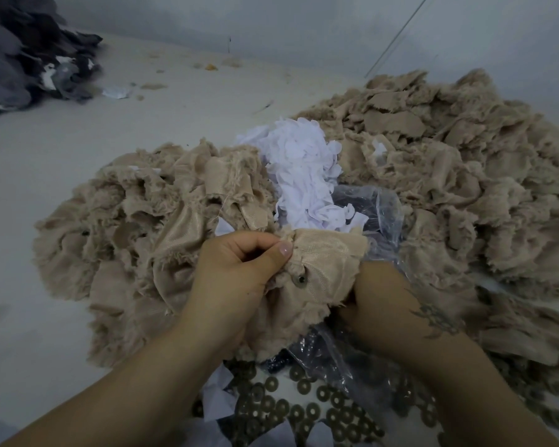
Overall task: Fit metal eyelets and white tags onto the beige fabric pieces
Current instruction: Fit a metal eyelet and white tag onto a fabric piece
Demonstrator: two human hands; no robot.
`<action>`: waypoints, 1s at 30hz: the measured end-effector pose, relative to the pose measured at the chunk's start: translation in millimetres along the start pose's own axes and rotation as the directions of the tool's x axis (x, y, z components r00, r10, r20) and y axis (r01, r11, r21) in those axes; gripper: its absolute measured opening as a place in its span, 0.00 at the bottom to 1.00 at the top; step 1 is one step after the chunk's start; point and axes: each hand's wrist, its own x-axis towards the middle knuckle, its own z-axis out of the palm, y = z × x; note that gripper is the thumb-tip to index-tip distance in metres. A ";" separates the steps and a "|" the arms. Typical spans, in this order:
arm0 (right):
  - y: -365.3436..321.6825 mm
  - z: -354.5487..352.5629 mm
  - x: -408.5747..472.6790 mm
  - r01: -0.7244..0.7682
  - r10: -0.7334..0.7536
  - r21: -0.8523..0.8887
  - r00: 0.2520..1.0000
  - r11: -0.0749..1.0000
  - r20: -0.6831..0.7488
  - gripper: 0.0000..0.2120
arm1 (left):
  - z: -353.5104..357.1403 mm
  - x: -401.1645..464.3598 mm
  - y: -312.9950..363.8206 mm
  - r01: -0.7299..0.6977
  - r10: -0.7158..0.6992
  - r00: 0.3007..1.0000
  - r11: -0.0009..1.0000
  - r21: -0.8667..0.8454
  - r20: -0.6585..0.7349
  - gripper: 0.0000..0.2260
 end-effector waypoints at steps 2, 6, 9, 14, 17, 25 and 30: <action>9.6 -12.7 -4.5 0.108 -0.096 0.182 0.993 0.977 -0.073 0.03 | 0.0 -0.1 -0.5 0.001 -0.001 1.000 1.000 -0.007 0.003 0.05; 18.1 -26.7 -10.8 0.199 -0.105 0.699 0.979 0.687 -0.174 0.07 | 1.1 -1.8 2.4 0.005 -0.004 0.999 1.000 -0.024 0.035 0.05; 19.4 -16.5 -3.7 0.281 -0.042 0.808 0.952 0.518 -0.304 0.10 | 3.3 -3.2 5.5 0.004 -0.003 0.998 1.000 -0.015 0.056 0.06; 10.4 0.1 5.7 0.280 0.008 0.877 0.952 0.391 -0.307 0.17 | 5.6 -3.8 7.2 -0.036 0.035 0.997 0.999 0.015 0.070 0.05; 5.9 6.3 4.4 0.337 0.027 0.857 0.926 0.390 -0.376 0.19 | 5.9 -4.7 5.6 -0.066 0.062 0.996 0.996 0.052 0.069 0.05; -4.2 14.9 2.1 0.411 0.088 0.718 0.833 0.562 -0.546 0.04 | 7.5 -5.5 2.8 -0.155 0.149 0.987 0.977 0.147 0.052 0.03; -1.9 17.9 3.6 0.433 0.089 0.738 0.831 0.518 -0.550 0.07 | 8.3 -6.7 2.3 -0.185 0.187 0.982 0.966 0.178 0.011 0.05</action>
